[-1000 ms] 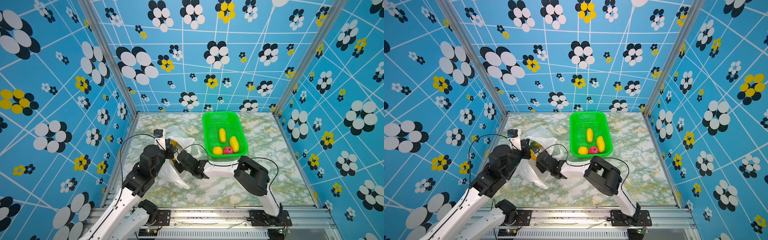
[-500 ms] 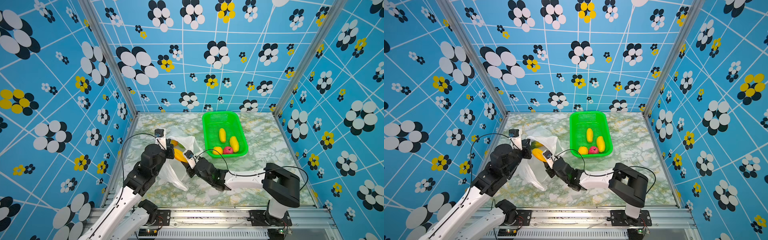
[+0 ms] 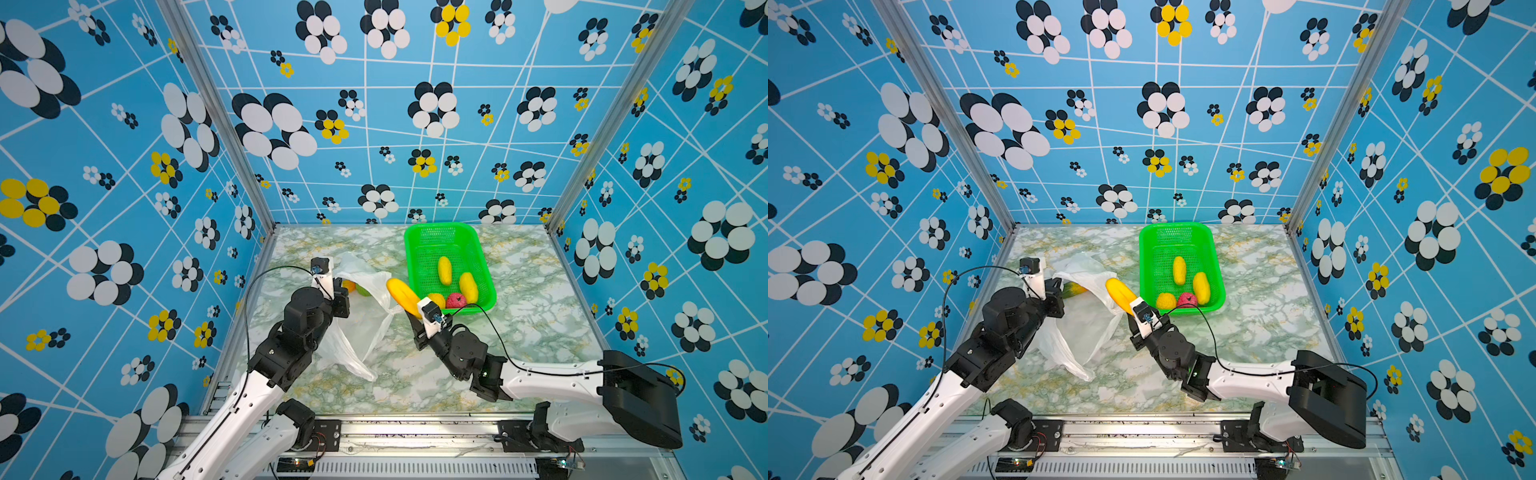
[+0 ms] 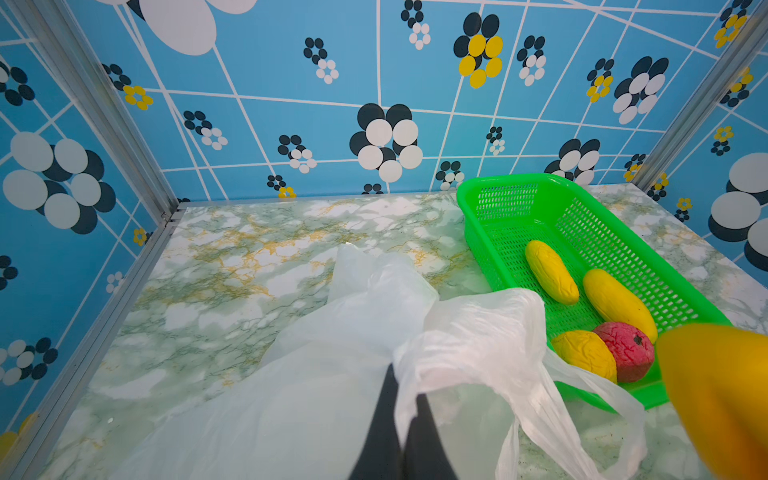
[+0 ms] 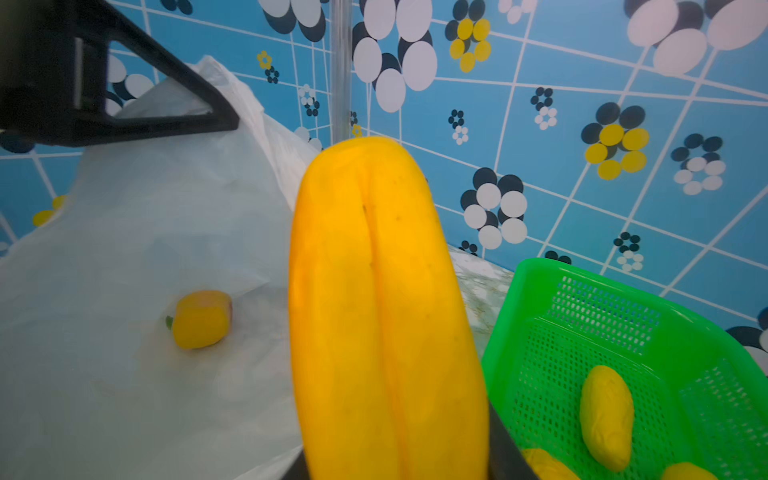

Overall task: Untie the knot of the plastic bag and take out the fruit
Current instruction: 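Carry the grooved fruit with the right gripper over the basket, then lower the grooved fruit into the basket and open the right gripper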

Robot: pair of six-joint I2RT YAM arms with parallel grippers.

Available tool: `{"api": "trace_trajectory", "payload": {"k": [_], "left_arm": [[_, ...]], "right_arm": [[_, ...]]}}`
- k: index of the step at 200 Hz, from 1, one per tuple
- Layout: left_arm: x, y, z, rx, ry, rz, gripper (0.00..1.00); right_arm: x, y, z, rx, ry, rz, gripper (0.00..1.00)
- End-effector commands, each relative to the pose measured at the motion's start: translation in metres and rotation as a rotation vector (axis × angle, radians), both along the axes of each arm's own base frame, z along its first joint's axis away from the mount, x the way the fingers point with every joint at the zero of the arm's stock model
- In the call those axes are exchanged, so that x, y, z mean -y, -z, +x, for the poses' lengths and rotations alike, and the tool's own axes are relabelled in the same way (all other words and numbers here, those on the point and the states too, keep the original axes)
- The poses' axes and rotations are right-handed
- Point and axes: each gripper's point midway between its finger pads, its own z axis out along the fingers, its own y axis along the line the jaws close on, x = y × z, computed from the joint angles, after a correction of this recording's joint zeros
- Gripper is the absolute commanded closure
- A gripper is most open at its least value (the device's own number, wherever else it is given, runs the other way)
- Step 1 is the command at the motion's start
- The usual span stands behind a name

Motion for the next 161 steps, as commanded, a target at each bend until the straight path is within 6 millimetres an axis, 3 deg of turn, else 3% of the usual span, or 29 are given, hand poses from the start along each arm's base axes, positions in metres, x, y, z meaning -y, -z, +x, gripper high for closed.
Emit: {"api": "trace_trajectory", "payload": {"k": [1,24,51,92,124,161], "left_arm": [[-0.001,-0.005,0.0,0.015,-0.006,-0.005,1.0],[-0.001,-0.004,-0.001,0.015,-0.001,-0.009,1.0],[0.0,-0.005,-0.001,0.019,0.001,-0.01,1.0],[0.0,-0.005,-0.002,0.016,0.006,-0.013,1.0],[-0.001,-0.006,-0.004,0.024,0.006,-0.019,1.0],[0.0,-0.006,-0.003,0.023,0.009,-0.019,1.0]], "right_arm": [[0.042,-0.012,0.027,-0.001,0.189,0.053,0.75],[0.072,-0.001,0.06,-0.123,0.311,0.065,0.76],[0.096,0.027,0.098,-0.314,0.441,0.008,0.78],[0.1,0.078,0.139,-0.56,0.494,-0.057,0.8],[0.095,0.104,0.162,-0.644,0.487,-0.046,0.78],[0.103,0.137,0.19,-0.732,0.537,-0.054,0.77]]}}
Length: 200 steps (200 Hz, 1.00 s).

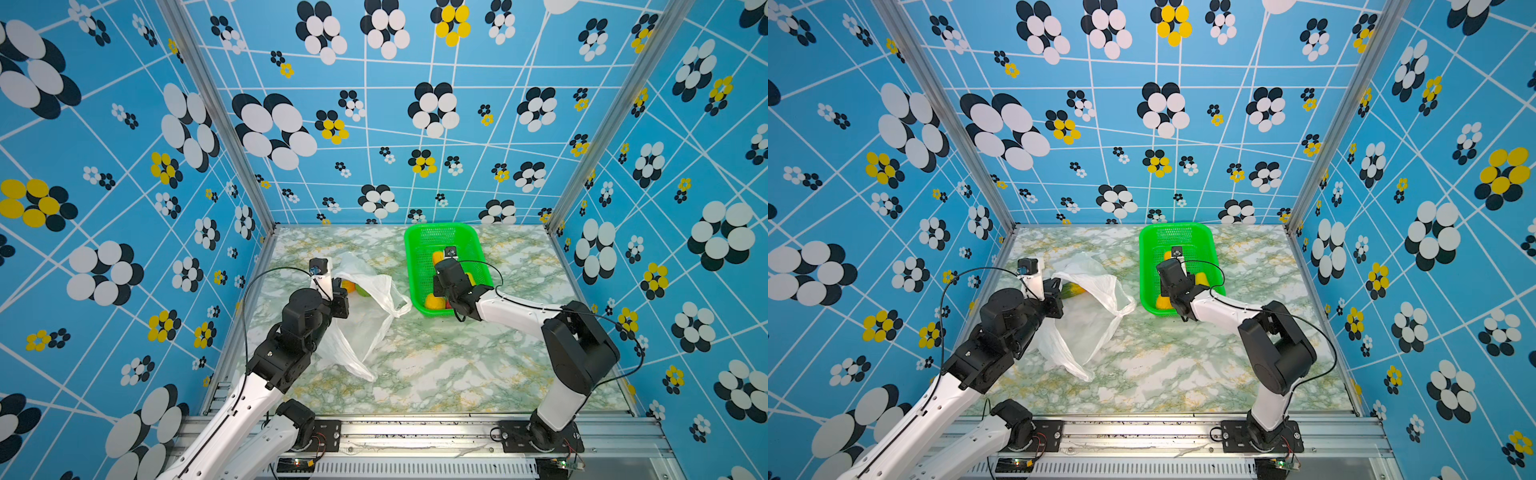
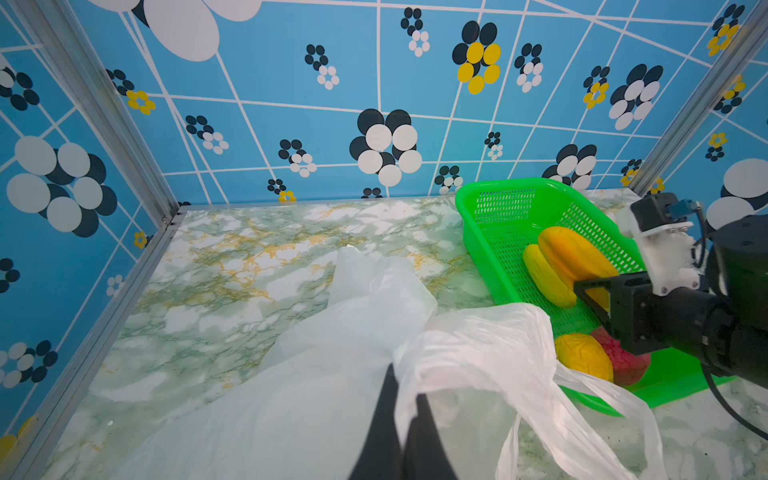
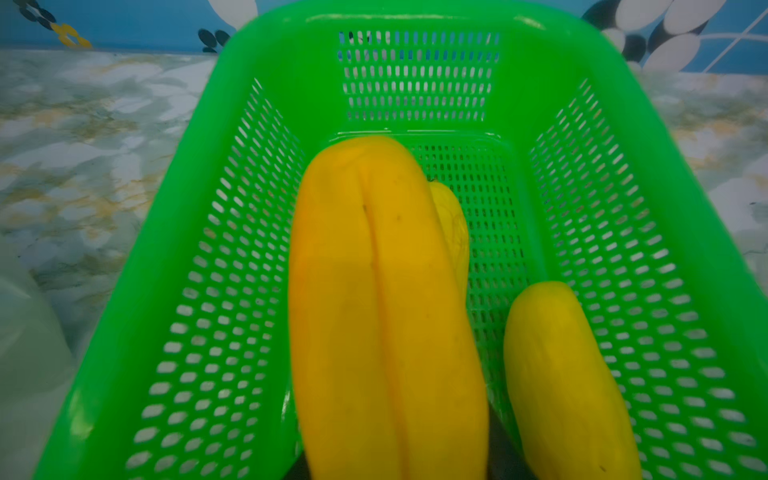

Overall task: Untie the knot of the plastic bag and take out the fruit
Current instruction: 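Lower the grooved fruit into the basket and open the right gripper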

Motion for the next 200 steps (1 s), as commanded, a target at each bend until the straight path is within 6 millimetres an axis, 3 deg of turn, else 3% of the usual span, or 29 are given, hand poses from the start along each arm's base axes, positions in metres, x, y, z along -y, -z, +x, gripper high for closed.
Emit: {"api": "trace_trajectory", "payload": {"k": [1,46,101,111,159,200], "left_arm": [[0.001,-0.001,-0.001,0.007,0.008,-0.01,1.0],[0.001,-0.001,-0.001,0.007,0.005,-0.009,1.0],[0.001,-0.001,0.001,0.006,0.001,-0.005,1.0],[0.001,0.0,0.001,0.003,0.003,-0.004,1.0],[0.001,-0.001,0.001,0.006,0.004,-0.007,1.0],[0.001,-0.001,0.001,0.007,0.002,-0.007,1.0]], "right_arm": [[0.002,0.011,0.013,-0.059,0.033,0.046,0.77],[-0.007,0.033,0.039,-0.128,0.025,0.072,0.75],[-0.01,0.045,0.043,-0.152,0.031,0.07,0.45],[-0.009,0.047,0.043,-0.155,0.034,0.07,0.44],[-0.009,0.038,0.039,-0.141,0.028,0.09,0.44],[-0.015,0.007,0.026,-0.088,-0.039,0.161,0.44]]}}
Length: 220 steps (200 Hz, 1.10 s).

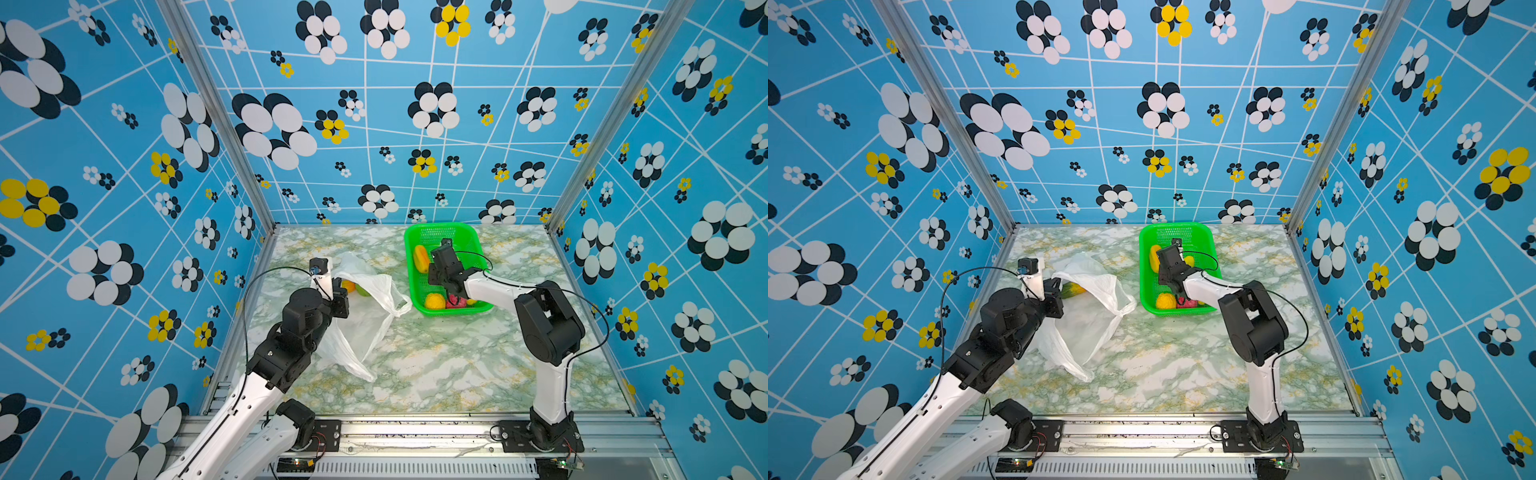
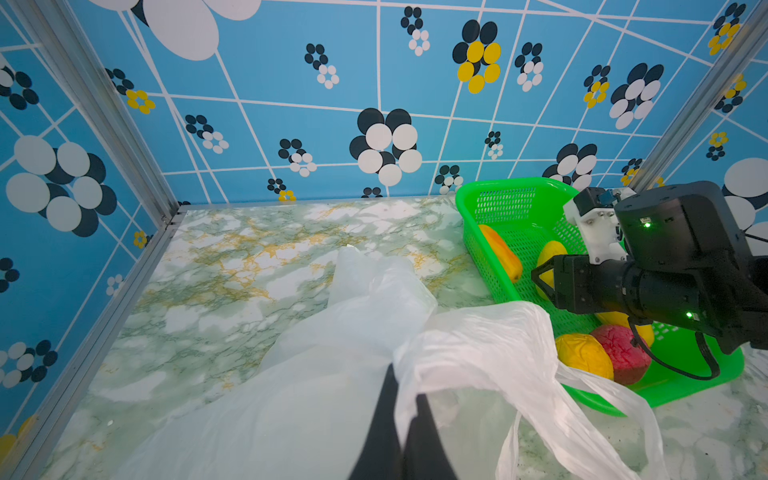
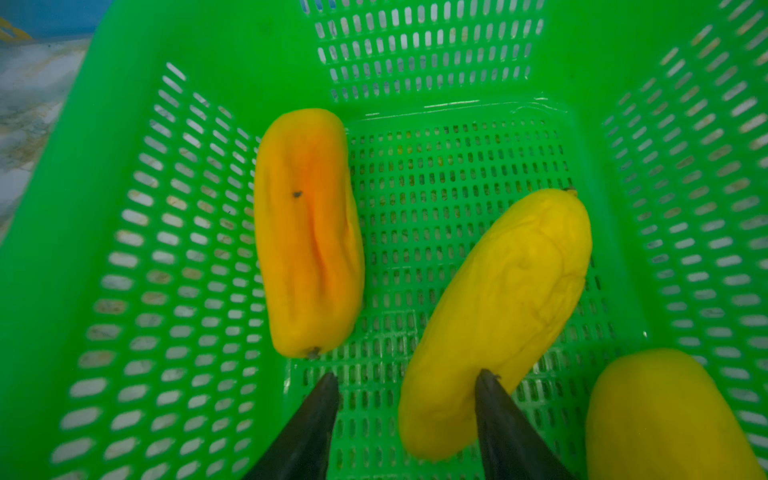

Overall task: Untie the knot of the plastic bag and take out the fruit
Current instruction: 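Lower the grooved fruit into the basket and open the right gripper, then move the right gripper back to the bag mouth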

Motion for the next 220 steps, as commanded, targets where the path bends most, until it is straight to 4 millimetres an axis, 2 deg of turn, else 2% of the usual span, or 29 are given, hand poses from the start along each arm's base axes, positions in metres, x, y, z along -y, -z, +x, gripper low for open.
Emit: {"api": "trace_trajectory", "payload": {"k": [1,26,43,60,94,120,145,170,194,220], "left_arm": [[0.001,-0.001,0.001,0.008,0.003,-0.007,1.0],[0.001,-0.001,0.001,0.007,0.004,-0.007,1.0],[0.001,-0.002,0.001,0.007,0.004,-0.007,1.0],[0.001,-0.002,0.001,0.009,0.003,-0.008,1.0],[0.001,-0.003,0.0,0.01,0.004,-0.009,1.0],[0.001,-0.004,0.0,0.013,0.006,-0.011,1.0],[0.001,-0.003,-0.001,0.012,0.007,-0.011,1.0],[0.001,-0.003,0.0,0.011,0.008,-0.01,1.0],[0.002,-0.003,-0.001,0.01,0.01,-0.01,1.0],[0.002,-0.003,-0.001,0.012,0.012,-0.013,1.0]], "right_arm": [[-0.004,-0.023,-0.015,0.024,-0.048,0.06,0.43],[-0.009,-0.059,-0.037,0.127,-0.115,0.133,0.41],[-0.017,-0.087,-0.06,0.216,-0.17,0.162,0.39],[-0.033,-0.115,-0.087,0.314,-0.253,0.172,0.39],[-0.084,-0.165,-0.16,0.536,-0.507,0.176,0.4],[-0.119,-0.189,-0.222,0.671,-0.727,0.214,0.45],[-0.141,-0.199,-0.265,0.736,-0.874,0.25,0.51],[-0.164,-0.194,-0.293,0.751,-0.958,0.263,0.62],[-0.19,-0.175,-0.295,0.706,-0.973,0.265,0.66],[-0.217,-0.143,-0.276,0.612,-0.91,0.25,0.71]]}}
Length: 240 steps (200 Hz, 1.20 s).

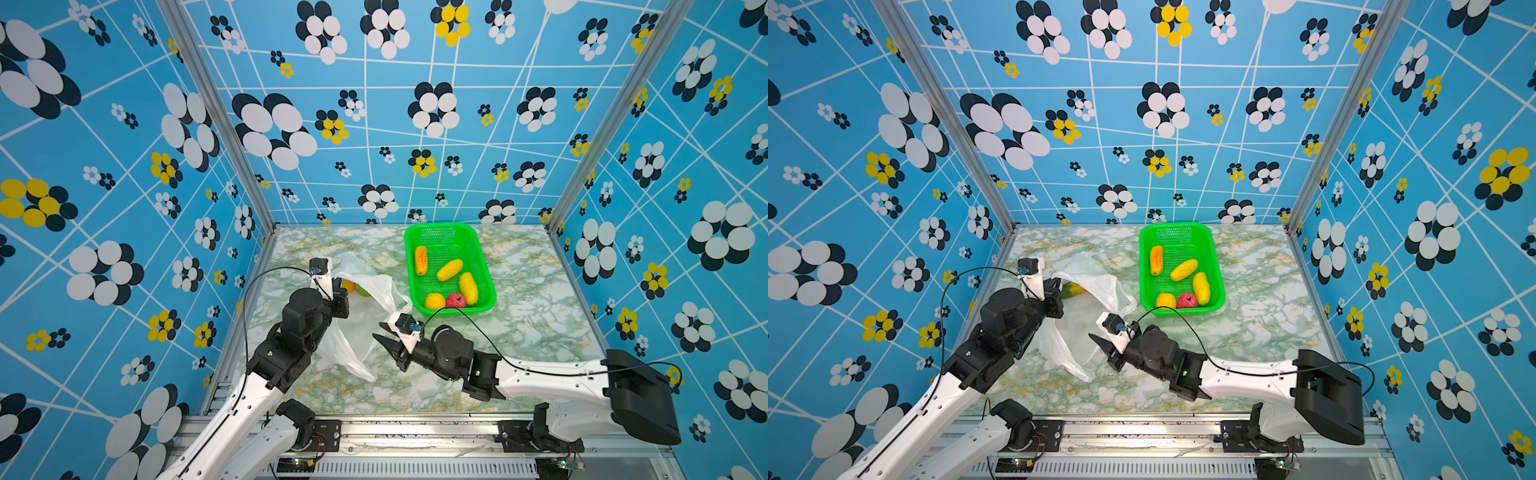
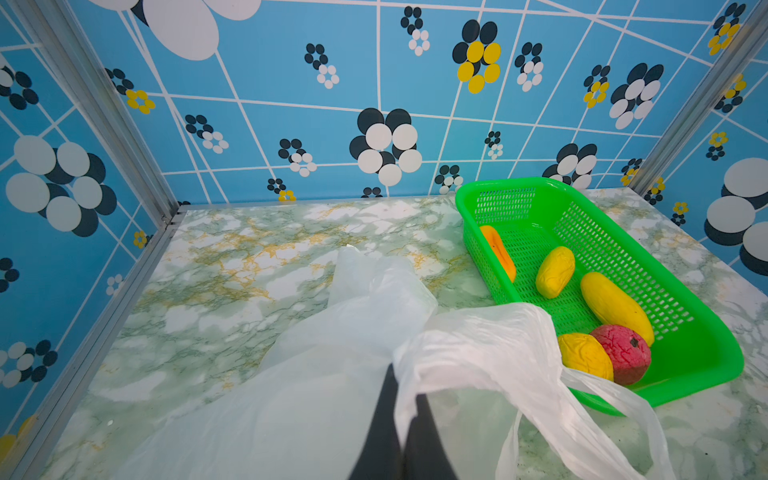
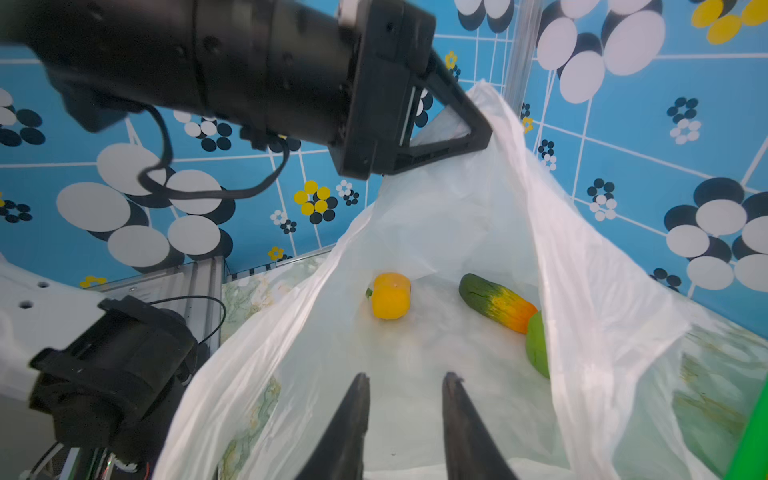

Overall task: Untie the knot of the plastic bag and take out the fruit
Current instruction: 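Move the right gripper back to the bag mouth, then lower the right gripper into the bag toward the green fruit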

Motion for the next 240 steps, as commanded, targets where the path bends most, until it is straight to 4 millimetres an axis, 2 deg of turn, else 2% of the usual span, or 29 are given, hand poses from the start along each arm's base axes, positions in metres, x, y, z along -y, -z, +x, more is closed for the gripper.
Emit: {"api": "trace_trajectory", "payload": {"k": [1,48,111,132,136,138,146,149,153,203,219,240], "left_arm": [[0.001,-0.003,-0.001,0.012,0.01,-0.013,1.0],[0.001,-0.004,-0.003,0.016,0.015,-0.019,1.0],[0.003,-0.006,-0.007,0.024,0.03,-0.03,1.0],[0.004,-0.006,-0.009,0.03,0.044,-0.037,1.0],[0.004,-0.006,-0.009,0.031,0.042,-0.038,1.0],[0.004,-0.007,-0.009,0.032,0.042,-0.039,1.0],[0.003,-0.007,-0.009,0.033,0.039,-0.039,1.0],[0.003,-0.007,-0.01,0.034,0.038,-0.04,1.0],[0.002,-0.007,-0.01,0.034,0.037,-0.039,1.0],[0.003,-0.007,-0.01,0.039,0.041,-0.043,1.0],[0.003,-0.008,-0.011,0.04,0.042,-0.045,1.0],[0.003,-0.008,-0.012,0.044,0.044,-0.047,1.0]], "right_arm": [[-0.021,0.012,0.017,-0.047,0.061,0.01,0.71],[-0.056,0.053,0.039,-0.159,0.135,-0.06,0.72],[-0.119,0.119,0.052,-0.364,0.166,-0.177,0.59],[-0.141,0.125,0.056,-0.406,0.171,-0.223,0.58],[-0.144,0.12,0.057,-0.404,0.173,-0.219,0.57],[-0.145,0.131,0.058,-0.409,0.179,-0.242,0.57],[-0.148,0.142,0.058,-0.418,0.186,-0.275,0.54],[-0.155,0.133,0.062,-0.413,0.186,-0.256,0.53],[-0.158,0.134,0.063,-0.415,0.19,-0.261,0.5],[-0.17,0.15,0.081,-0.42,0.294,-0.364,0.23],[-0.165,0.155,0.096,-0.393,0.374,-0.395,0.13],[-0.161,0.159,0.118,-0.393,0.444,-0.402,0.07]]}}
